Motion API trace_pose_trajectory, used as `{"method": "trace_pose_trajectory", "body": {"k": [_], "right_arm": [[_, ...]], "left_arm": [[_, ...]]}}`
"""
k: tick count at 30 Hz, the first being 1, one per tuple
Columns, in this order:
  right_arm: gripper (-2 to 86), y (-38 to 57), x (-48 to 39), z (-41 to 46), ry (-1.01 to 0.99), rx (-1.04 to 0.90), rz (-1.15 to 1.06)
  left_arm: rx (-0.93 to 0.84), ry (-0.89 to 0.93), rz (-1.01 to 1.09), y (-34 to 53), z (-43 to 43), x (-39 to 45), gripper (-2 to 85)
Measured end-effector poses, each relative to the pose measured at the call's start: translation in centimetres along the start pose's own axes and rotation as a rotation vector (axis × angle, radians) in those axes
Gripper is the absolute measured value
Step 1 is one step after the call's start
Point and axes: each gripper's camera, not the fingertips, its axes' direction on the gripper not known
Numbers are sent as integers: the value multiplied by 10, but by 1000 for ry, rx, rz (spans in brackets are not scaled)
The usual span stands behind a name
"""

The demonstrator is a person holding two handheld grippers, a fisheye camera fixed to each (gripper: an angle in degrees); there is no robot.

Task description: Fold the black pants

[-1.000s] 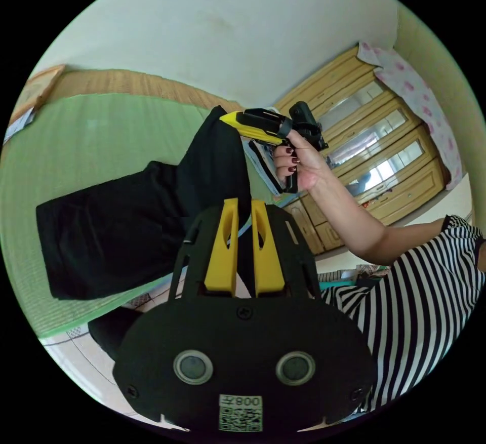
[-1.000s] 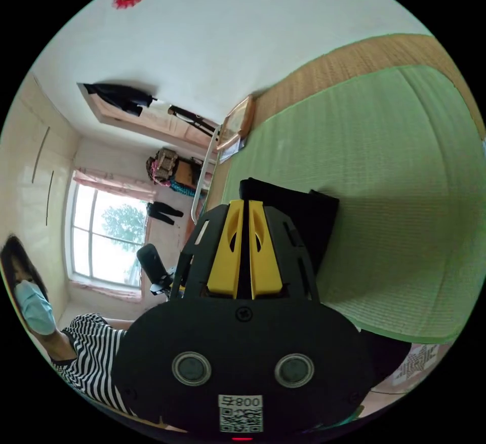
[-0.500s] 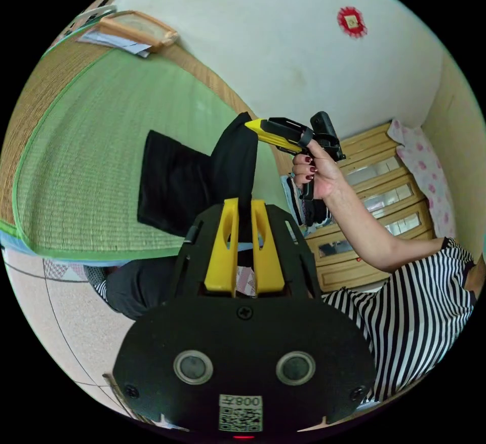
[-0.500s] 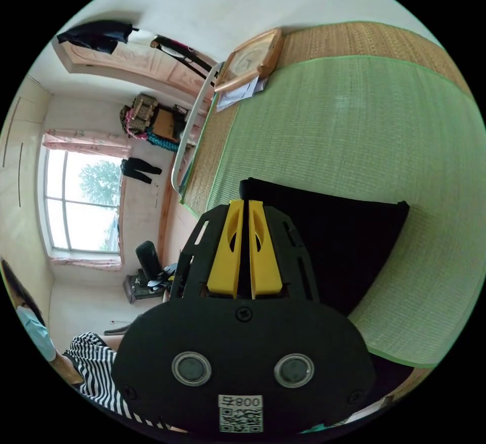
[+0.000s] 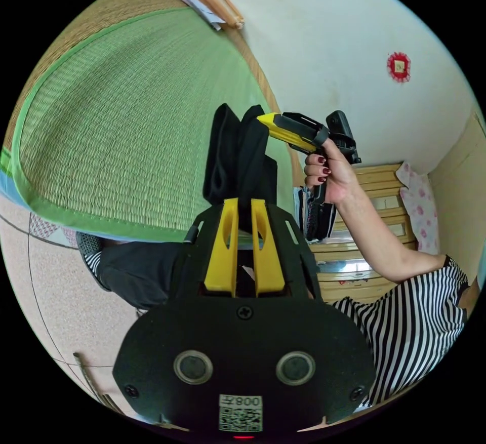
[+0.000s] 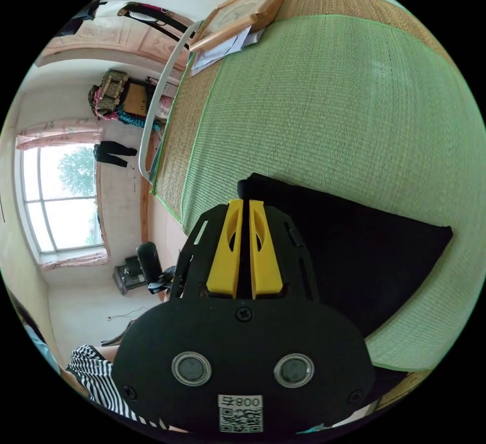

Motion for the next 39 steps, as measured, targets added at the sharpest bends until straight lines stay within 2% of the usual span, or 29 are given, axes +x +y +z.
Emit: {"method": "trace_pose_trajectory", "body": {"k": [10,15,23,29,32,33,35,39], "right_arm": [[2,7,31,43,24,31,-142],[0,6,56,85,37,-28,-151],[0,-15,80,136,86,-51,-138],[1,-5,91,140,74,-10,-209],[2,5,91,146,-59,-52,-292],[2,7,90,152,-41,-67,-317],[4,6,94,164,124,-83,-296],[17,13,99,142,146,31,-312]], "left_arm": [[16,39,-32,-8,-65,-14,56],[52,43,-47,-7,-95,-11,56],[4,-28,-41,-13,-123,-5,46],[-10,-34,-54,-14,-136,-2,44],[-12,-39,-58,-15,-140,-1,45],[-13,-39,-60,-15,-141,0,45],[-13,-37,-62,-15,-144,2,45],[-22,-68,-44,-14,-148,13,45]]}}
